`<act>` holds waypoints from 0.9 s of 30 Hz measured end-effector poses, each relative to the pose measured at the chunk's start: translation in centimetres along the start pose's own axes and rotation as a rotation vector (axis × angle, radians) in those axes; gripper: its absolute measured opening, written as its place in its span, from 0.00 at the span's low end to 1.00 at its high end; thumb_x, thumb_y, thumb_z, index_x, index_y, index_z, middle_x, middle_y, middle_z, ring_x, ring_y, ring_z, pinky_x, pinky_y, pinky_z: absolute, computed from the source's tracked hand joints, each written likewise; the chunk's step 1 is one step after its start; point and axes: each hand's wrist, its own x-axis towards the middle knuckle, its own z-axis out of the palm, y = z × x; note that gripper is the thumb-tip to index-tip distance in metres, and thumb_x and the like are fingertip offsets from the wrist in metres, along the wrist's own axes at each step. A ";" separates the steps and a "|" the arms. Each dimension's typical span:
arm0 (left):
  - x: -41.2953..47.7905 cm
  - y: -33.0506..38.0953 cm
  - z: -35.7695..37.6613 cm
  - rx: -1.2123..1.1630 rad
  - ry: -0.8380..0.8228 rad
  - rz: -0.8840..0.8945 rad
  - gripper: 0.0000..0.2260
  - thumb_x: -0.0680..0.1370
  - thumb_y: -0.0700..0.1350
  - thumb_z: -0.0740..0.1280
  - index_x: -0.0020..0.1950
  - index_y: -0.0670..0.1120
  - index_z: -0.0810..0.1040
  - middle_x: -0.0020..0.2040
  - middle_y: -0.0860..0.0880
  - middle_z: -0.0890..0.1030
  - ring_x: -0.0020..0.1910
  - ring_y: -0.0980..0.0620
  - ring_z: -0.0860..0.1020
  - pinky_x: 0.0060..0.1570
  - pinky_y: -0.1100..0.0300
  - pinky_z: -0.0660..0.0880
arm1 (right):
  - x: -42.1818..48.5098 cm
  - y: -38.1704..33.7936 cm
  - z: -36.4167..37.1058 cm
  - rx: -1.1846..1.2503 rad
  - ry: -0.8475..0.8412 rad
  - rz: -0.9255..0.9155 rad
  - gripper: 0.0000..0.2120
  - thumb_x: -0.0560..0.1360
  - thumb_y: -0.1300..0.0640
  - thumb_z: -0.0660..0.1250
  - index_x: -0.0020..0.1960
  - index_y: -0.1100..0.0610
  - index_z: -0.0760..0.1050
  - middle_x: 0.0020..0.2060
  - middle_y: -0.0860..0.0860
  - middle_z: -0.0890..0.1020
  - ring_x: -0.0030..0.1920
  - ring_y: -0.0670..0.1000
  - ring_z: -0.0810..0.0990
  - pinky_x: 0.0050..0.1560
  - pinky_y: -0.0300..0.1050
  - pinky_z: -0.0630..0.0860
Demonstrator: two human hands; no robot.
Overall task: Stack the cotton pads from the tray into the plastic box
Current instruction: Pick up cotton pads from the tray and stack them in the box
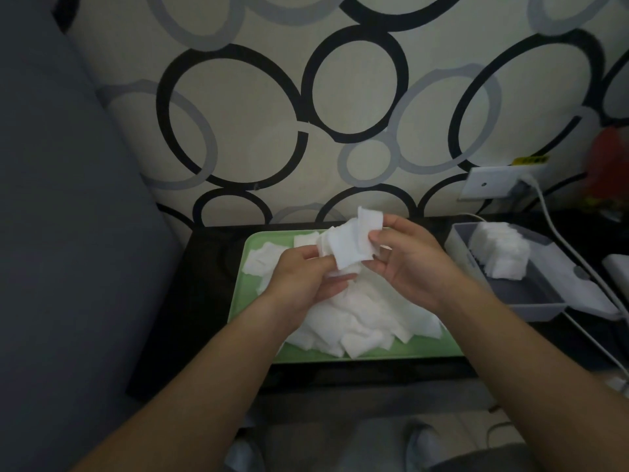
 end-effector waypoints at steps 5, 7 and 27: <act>-0.3 0.2 0.3 -0.078 -0.089 -0.004 0.10 0.79 0.35 0.67 0.59 0.40 0.82 0.52 0.41 0.86 0.46 0.49 0.86 0.40 0.63 0.81 | 0.2 0.4 0.0 -0.136 0.073 -0.044 0.13 0.77 0.71 0.62 0.60 0.65 0.75 0.54 0.64 0.83 0.53 0.60 0.83 0.49 0.51 0.81; -0.4 0.4 0.3 -0.092 -0.093 -0.009 0.10 0.79 0.35 0.67 0.60 0.40 0.81 0.53 0.41 0.86 0.47 0.49 0.86 0.40 0.63 0.81 | 0.3 0.5 -0.1 -0.202 0.110 -0.068 0.11 0.77 0.70 0.63 0.58 0.64 0.75 0.53 0.64 0.83 0.53 0.60 0.83 0.50 0.51 0.82; 0.3 0.1 -0.2 -0.093 0.061 -0.018 0.04 0.81 0.38 0.67 0.54 0.41 0.80 0.53 0.39 0.85 0.49 0.43 0.85 0.38 0.61 0.82 | -0.1 0.0 0.8 -0.633 0.354 -0.196 0.07 0.73 0.65 0.70 0.50 0.57 0.79 0.44 0.55 0.83 0.44 0.49 0.82 0.42 0.44 0.80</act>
